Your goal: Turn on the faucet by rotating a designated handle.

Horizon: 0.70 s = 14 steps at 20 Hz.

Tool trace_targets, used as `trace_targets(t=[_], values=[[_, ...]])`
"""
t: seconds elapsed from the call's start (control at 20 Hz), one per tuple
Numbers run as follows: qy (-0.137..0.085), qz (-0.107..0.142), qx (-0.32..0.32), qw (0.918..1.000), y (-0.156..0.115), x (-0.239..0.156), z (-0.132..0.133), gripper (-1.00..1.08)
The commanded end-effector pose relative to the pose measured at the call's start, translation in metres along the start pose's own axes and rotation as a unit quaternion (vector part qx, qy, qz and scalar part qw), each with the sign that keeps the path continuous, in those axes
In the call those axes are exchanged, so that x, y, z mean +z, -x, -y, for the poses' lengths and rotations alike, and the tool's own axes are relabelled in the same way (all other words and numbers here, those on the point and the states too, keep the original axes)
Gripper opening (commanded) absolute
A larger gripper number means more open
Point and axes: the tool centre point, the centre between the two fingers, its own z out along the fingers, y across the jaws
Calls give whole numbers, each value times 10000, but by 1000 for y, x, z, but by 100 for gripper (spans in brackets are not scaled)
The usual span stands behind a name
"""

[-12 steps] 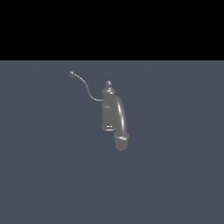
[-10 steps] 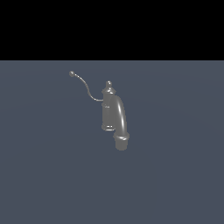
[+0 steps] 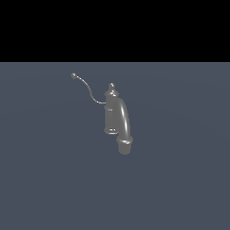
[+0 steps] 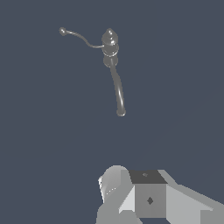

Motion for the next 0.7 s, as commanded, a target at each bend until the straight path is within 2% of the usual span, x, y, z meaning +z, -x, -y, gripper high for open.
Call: trace_targets(t=[0.0, 0.3, 0.65], values=[[-11, 4, -12, 10000, 0, 0, 1, -100], [-26, 1, 100, 9999, -6, 1, 2, -100], [-95, 6, 462, 9989, -27, 4, 7, -100]])
